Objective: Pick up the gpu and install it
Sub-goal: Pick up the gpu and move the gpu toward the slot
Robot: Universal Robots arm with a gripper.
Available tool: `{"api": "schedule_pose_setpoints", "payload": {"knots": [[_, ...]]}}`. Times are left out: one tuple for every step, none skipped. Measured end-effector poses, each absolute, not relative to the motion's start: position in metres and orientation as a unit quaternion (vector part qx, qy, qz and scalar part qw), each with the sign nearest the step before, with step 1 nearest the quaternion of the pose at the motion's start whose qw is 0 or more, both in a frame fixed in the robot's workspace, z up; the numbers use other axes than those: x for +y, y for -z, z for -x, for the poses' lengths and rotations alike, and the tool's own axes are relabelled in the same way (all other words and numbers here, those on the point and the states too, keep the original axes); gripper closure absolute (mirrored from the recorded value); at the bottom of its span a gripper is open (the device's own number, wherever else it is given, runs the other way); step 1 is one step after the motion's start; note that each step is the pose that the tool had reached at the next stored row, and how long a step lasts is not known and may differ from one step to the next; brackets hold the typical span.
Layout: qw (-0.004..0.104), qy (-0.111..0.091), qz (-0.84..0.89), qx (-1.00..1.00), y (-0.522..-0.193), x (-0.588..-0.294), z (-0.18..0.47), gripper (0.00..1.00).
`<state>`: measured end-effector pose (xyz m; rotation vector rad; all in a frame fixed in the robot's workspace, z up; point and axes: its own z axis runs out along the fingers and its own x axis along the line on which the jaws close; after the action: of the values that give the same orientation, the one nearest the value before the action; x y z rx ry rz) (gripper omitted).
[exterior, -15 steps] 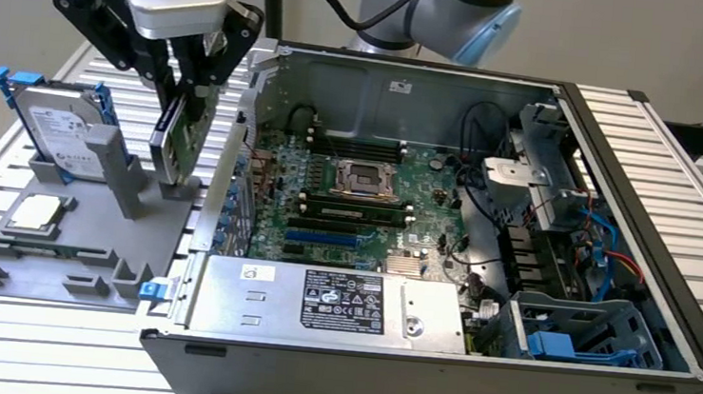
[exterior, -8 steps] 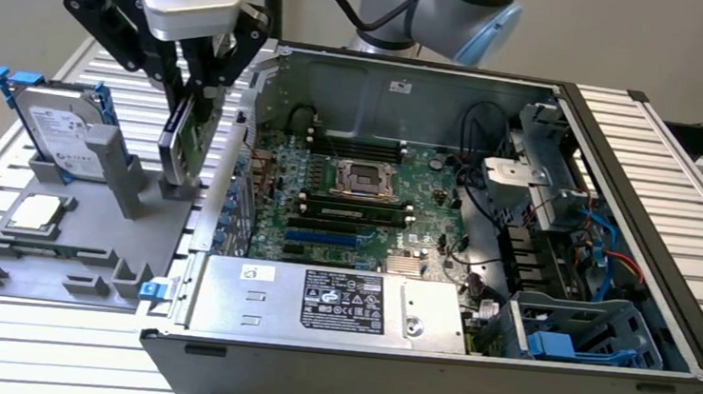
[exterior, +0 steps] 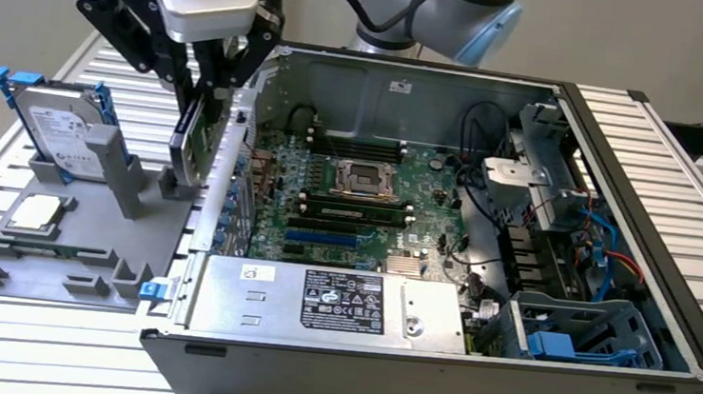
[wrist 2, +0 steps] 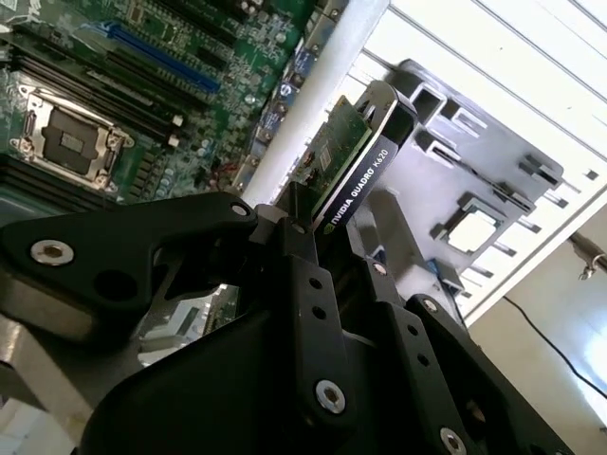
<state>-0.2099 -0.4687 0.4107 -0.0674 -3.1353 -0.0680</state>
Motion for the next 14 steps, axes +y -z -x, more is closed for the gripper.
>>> {"api": "schedule_pose_setpoints", "payload": {"knots": [[0.002, 0.022, 0.021, -1.0, -0.411, -0.469, 0.209, 1.0], [0.002, 0.022, 0.022, -1.0, -0.411, -0.469, 0.208, 1.0], [0.002, 0.022, 0.022, -1.0, -0.411, -0.469, 0.207, 1.0], [0.002, 0.022, 0.021, -1.0, -0.411, -0.469, 0.206, 1.0], [0.002, 0.022, 0.022, -1.0, -0.411, -0.469, 0.205, 1.0], [0.002, 0.022, 0.022, -1.0, -0.411, -0.469, 0.204, 1.0], [0.002, 0.022, 0.021, -1.0, -0.411, -0.469, 0.203, 1.0], [0.002, 0.022, 0.022, -1.0, -0.411, -0.469, 0.202, 1.0], [0.002, 0.022, 0.022, -1.0, -0.411, -0.469, 0.202, 1.0], [0.002, 0.022, 0.021, -1.0, -0.411, -0.469, 0.201, 1.0], [0.002, 0.022, 0.022, -1.0, -0.411, -0.469, 0.2, 1.0], [0.002, 0.022, 0.022, -1.0, -0.411, -0.469, 0.199, 1.0], [0.002, 0.022, 0.021, -1.0, -0.411, -0.469, 0.198, 1.0], [0.002, 0.022, 0.022, -1.0, -0.411, -0.469, 0.197, 1.0]]}}
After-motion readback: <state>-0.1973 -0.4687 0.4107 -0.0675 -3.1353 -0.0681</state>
